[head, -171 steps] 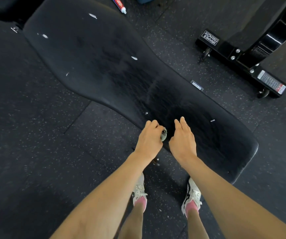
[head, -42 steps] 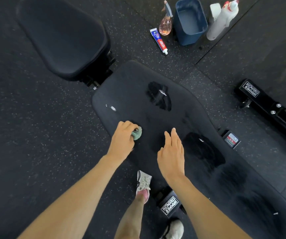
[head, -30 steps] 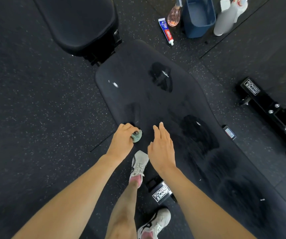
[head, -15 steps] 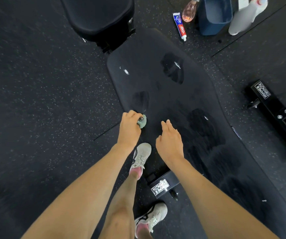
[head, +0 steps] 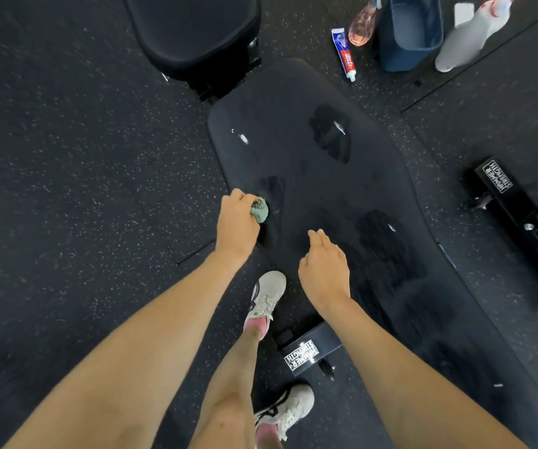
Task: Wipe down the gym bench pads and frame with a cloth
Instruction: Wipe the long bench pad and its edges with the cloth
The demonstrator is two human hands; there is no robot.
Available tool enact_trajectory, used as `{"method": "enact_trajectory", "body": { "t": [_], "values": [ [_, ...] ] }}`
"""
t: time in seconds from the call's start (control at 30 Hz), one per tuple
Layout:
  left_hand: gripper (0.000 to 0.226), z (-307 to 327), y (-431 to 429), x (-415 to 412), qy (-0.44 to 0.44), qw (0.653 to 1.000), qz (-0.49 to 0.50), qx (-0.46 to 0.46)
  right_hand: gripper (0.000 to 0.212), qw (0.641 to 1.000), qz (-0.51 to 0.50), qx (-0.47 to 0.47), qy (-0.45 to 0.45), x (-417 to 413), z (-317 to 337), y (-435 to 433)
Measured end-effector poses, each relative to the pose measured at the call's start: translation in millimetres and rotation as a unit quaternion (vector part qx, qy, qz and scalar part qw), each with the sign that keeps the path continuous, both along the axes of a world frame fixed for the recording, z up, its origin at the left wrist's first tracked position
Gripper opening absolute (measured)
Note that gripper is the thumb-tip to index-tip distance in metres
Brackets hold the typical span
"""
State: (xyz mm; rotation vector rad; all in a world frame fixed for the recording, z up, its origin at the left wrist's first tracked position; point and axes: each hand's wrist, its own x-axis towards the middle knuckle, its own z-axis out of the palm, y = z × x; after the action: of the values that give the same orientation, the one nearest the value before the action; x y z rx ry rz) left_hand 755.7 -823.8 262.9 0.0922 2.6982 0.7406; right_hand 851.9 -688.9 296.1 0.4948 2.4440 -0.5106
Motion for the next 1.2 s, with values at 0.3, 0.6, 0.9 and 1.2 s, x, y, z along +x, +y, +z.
{"method": "enact_trajectory", "body": {
  "t": [0.3,0.6,0.9,1.2],
  "values": [
    [0.039,15,-9,-23,-0.033,0.992,-0.115,0.050,0.049,0.997,-0.029,0.035,0.055,-49,4,5],
    [0.028,3,-6,-144,0.048,0.998,0.012,-0.047,0.062,0.998,0.025,0.023,0.050,-110,-10,1],
    [0.038,0,-16,-102,0.011,0.972,-0.229,-0.041,0.099,0.998,0.043,0.039,0.006,-144,-18,0],
    [0.035,1,-14,-105,0.105,0.970,-0.203,-0.084,0.106,0.988,0.081,0.121,-0.059,-154,-23,-16]
  ]
}}
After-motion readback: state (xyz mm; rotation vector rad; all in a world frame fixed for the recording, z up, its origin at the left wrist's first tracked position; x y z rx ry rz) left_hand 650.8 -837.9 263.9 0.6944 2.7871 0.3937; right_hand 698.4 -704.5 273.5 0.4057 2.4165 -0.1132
